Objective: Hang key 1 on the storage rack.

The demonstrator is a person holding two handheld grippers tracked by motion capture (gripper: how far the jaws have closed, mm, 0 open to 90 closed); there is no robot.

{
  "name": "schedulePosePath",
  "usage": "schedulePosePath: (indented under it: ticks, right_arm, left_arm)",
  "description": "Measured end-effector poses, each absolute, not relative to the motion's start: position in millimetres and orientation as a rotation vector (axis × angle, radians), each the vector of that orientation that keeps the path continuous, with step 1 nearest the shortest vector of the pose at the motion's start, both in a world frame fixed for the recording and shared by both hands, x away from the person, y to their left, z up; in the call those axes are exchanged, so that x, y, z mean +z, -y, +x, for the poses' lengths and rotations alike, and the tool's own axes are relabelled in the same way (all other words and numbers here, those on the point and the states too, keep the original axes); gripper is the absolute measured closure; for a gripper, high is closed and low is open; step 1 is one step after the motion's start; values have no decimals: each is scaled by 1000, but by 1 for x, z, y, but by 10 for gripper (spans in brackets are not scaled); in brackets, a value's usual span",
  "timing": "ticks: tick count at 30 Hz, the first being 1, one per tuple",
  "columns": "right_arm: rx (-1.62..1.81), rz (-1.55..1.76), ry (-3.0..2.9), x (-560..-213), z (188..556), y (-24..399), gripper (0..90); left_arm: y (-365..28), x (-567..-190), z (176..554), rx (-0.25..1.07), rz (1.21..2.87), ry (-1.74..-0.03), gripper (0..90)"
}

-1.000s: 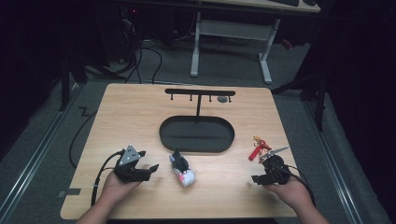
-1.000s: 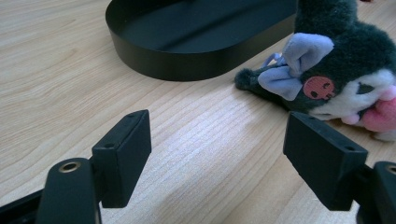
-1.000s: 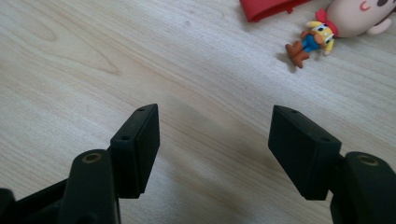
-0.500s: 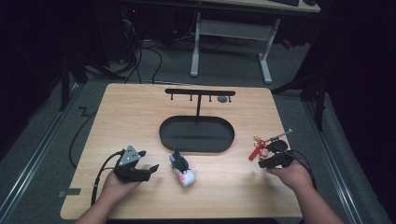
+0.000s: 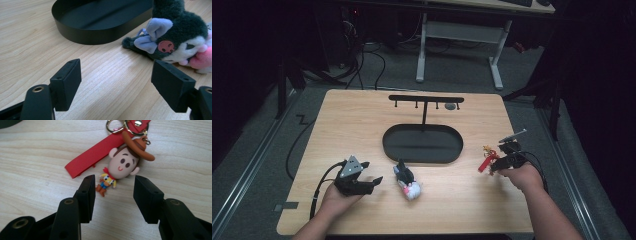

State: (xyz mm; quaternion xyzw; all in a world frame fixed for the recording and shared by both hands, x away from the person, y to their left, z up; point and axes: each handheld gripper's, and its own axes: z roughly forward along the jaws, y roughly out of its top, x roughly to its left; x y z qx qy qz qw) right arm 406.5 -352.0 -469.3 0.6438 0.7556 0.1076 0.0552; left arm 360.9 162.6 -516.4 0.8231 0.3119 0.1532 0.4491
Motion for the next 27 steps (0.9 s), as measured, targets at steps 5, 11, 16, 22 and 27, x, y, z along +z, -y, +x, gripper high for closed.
schedulePosePath:
  ticks: [5, 11, 16, 22, 27]
  right_arm:
    - [354, 2001, -2260, -470, 412, 357, 530]
    - [345, 2050, -2244, -476, 420, 359, 531]
    - [355, 2061, -2242, -479, 425, 360, 561]
    - [347, 2048, -2246, -480, 430, 359, 577]
    - [351, 2064, -2240, -483, 433, 358, 579]
  left_arm:
    - [-161, -517, 360, 377, 2042, -760, 248]
    - [-161, -516, 360, 376, 2046, -756, 250]
    - [-161, -516, 360, 377, 2047, -756, 250]
    - [-161, -517, 360, 379, 2050, -751, 250]
    - [-160, -517, 359, 377, 2052, -748, 251]
